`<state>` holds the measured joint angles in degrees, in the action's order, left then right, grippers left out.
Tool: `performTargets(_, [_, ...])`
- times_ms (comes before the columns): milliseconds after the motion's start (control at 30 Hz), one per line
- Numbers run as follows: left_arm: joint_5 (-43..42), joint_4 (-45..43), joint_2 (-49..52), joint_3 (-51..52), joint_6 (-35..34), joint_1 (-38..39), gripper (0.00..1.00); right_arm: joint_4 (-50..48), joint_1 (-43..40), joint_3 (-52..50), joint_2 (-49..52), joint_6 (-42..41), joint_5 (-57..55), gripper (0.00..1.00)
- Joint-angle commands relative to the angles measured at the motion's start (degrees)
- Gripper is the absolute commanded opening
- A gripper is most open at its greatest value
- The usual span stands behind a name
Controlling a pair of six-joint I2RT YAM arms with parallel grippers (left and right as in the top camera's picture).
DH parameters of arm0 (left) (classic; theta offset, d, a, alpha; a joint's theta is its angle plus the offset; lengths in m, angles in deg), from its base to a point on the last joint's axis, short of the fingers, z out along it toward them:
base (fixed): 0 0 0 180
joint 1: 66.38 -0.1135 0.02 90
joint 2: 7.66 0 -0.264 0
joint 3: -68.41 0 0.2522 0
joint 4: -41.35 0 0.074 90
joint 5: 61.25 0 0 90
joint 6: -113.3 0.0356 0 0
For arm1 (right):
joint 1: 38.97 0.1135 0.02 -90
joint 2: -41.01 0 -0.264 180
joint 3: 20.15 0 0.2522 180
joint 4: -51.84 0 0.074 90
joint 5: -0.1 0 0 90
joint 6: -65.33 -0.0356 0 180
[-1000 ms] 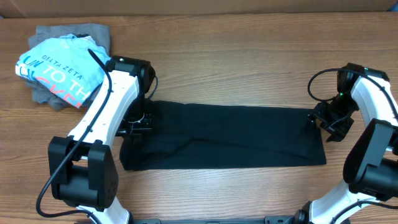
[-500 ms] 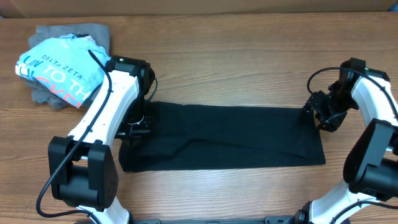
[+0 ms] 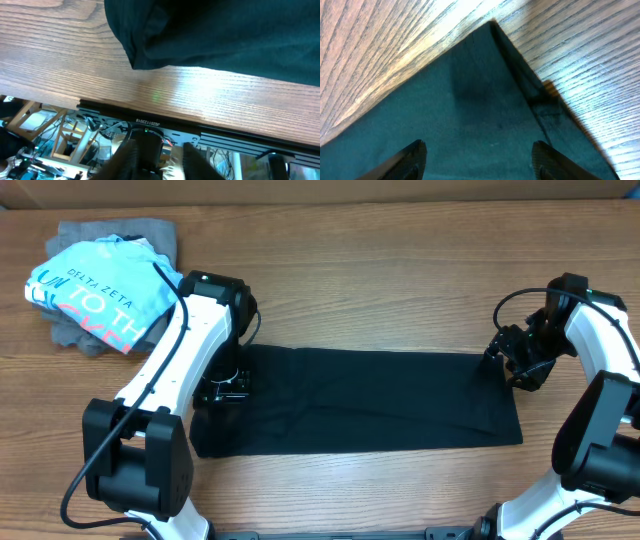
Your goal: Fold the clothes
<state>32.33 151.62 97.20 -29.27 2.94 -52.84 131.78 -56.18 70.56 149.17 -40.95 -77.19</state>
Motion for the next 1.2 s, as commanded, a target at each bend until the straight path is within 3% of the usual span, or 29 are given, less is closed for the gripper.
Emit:
performTargets(0, [-0.44, -1.42, -1.16, 0.17, 0.46, 0.33, 0.41, -0.15, -0.22, -0.11, -1.44, 0.46, 0.48, 0.71])
performTargets(133, [-5.70, -11.89, -1.16, 0.37, 6.16, 3.23, 0.44, -0.79, -0.22, -0.11, -1.44, 0.44, 0.50, 0.72])
performTargets(267, [-4.70, -19.43, -1.09, 1.88, 11.47, 10.43, 0.47, -0.96, -0.22, -0.11, -1.44, 0.44, 0.48, 0.75])
performTargets(533, [-0.61, -26.77, -1.09, 11.37, 9.55, 21.84, 0.48, -1.01, -0.22, -0.11, -1.44, 0.42, 0.48, 0.75])
performTargets(867, [2.91, -38.88, -1.09, 19.21, 7.96, 21.94, 0.48, -0.98, -0.22, -0.11, -1.44, 0.04, 0.46, 0.75])
performTargets(1100, [1.86, -42.64, -1.09, 22.56, 7.87, 21.97, 0.21, -1.01, -0.22, -0.11, -1.44, 0.04, 0.44, 0.75])
performTargets(1133, [1.38, -42.10, -1.09, 22.75, 7.58, 21.97, 0.08, -1.03, -0.22, -0.11, -1.44, 0.04, 0.46, 0.76])
performTargets(1167, [1.27, -41.66, -1.09, 22.69, 7.43, 21.97, 0.04, -1.03, -0.22, -0.11, -1.44, 0.04, 0.46, 0.76])
